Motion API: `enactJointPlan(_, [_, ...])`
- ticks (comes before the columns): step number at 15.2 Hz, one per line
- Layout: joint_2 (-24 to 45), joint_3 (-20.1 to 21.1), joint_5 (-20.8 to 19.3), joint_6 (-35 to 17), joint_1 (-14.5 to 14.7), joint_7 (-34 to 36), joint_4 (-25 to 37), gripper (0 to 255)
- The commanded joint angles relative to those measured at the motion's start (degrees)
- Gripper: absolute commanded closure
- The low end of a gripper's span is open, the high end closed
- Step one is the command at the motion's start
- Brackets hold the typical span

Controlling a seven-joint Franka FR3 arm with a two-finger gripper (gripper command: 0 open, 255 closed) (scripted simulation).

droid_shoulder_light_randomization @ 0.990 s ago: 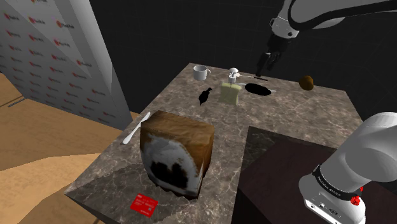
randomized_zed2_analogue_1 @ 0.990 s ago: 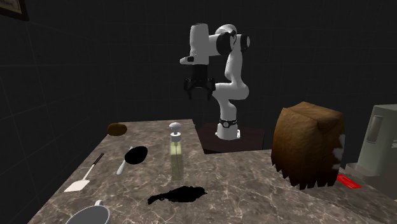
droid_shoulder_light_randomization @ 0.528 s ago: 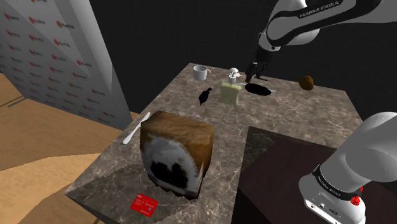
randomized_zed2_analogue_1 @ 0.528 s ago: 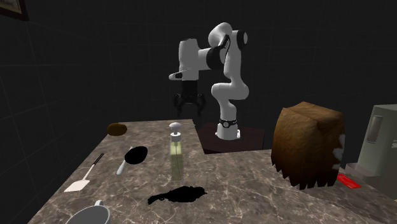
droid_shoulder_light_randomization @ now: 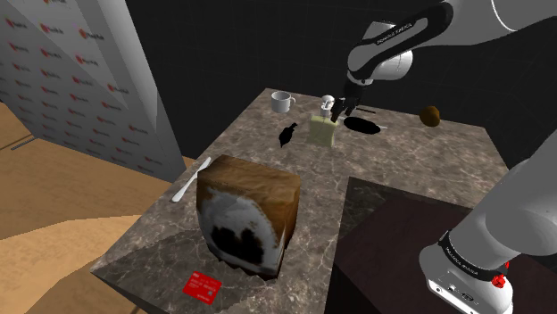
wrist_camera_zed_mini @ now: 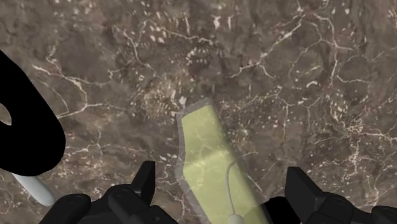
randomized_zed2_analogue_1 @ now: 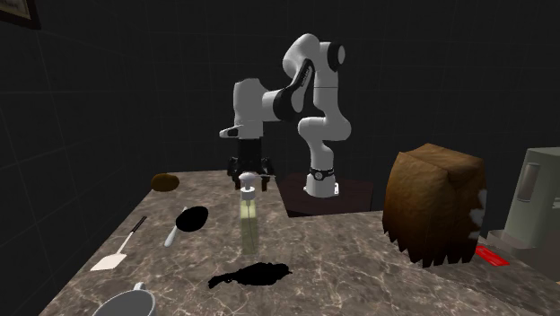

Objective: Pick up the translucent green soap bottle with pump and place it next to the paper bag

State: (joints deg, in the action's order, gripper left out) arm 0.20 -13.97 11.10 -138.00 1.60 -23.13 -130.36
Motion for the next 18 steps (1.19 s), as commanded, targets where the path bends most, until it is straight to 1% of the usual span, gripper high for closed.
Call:
enactJointPlan(1, [1.88,0.0,1.1,-1.05,-0.01,-0.83,0.78,0])
enactJointPlan(7, [6.0,0.58,3.72,-5.41,0.13,-2.63,0.27,0])
enactJointPlan(15, [6.0,0.59,3.72,-5.41,0.12,-2.63,0.27,0])
enactJointPlan(16, [6.0,0.59,3.72,-5.41,0.12,-2.63,0.27,255])
enactJointPlan(18, [5.99,0.59,3.72,-5.41,0.12,-2.62,0.26,255])
